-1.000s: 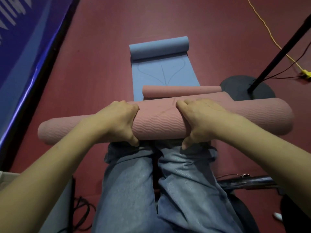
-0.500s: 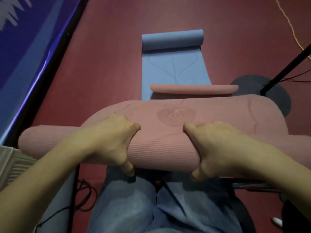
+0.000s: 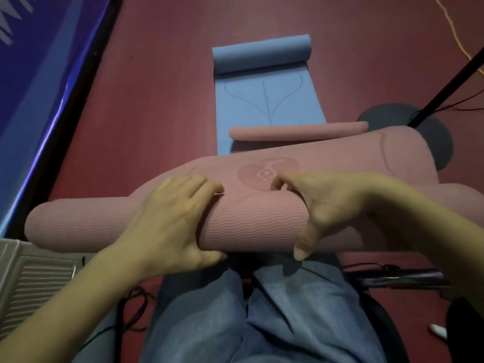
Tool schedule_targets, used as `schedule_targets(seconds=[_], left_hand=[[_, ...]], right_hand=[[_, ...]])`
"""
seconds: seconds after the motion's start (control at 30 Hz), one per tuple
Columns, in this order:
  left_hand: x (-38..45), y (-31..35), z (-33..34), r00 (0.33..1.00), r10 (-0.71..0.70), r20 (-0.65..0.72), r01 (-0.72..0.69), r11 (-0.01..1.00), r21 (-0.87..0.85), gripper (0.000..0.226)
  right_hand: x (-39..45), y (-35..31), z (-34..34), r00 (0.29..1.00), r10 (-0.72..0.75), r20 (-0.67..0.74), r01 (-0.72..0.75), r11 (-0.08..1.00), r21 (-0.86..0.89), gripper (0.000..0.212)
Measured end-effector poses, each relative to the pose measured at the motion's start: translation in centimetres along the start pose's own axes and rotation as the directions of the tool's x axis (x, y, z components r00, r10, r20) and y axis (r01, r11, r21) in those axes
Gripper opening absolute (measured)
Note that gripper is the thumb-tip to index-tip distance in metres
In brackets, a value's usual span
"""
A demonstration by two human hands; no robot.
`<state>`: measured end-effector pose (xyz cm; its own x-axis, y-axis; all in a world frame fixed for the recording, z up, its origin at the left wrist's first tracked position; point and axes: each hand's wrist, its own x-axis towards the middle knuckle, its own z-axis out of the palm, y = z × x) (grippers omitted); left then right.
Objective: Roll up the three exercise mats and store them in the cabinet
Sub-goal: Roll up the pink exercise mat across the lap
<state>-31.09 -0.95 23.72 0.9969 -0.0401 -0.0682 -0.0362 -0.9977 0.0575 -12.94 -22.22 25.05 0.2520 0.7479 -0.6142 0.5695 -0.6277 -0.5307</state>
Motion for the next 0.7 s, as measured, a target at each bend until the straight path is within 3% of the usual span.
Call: schedule_targets(seconds=[0.07,0.2,0.37,0.5,0.6,0.7], left_hand=[[0.3,1.1,-0.1,0.999,0.012,0.046,-0.018,0.991,0.131,0.094],[0.9,3.0,0.6,0.986,-0.103,0.133,0.067,0.966,0.25,0.116],[1.3,2.8,0.7,0.979,-0.138,0.147,0.097,0.961,0.26,0.112],[2.3,1.7,0.1,0.974,-0.099,0.205,0.042,0.963,0.267,0.105],[3.5,0.9,-0.5,0.965,-0.085,0.249,0.032,0.978,0.208,0.099],[4.8,0.1,-1.0,0.943,-0.074,0.324,0.022,0.987,0.161,0.095]], right_hand=[[0.2,0.5,0.2,0.999,-0.013,-0.03,0.014,0.999,0.037,0.097],[0.9,1.0,0.8,0.996,-0.018,-0.09,0.025,0.997,0.078,0.1],[0.9,0.6,0.4,0.983,-0.07,-0.167,0.082,0.995,0.065,0.091],[0.7,0.1,0.0,0.981,-0.021,-0.191,0.027,0.999,0.029,0.087],[0.4,-0.7,0.1,0.955,-0.018,-0.297,-0.004,0.997,-0.075,0.088],[-0.4,-1.6,0.5,0.894,-0.008,-0.447,-0.007,1.0,-0.03,0.081]])
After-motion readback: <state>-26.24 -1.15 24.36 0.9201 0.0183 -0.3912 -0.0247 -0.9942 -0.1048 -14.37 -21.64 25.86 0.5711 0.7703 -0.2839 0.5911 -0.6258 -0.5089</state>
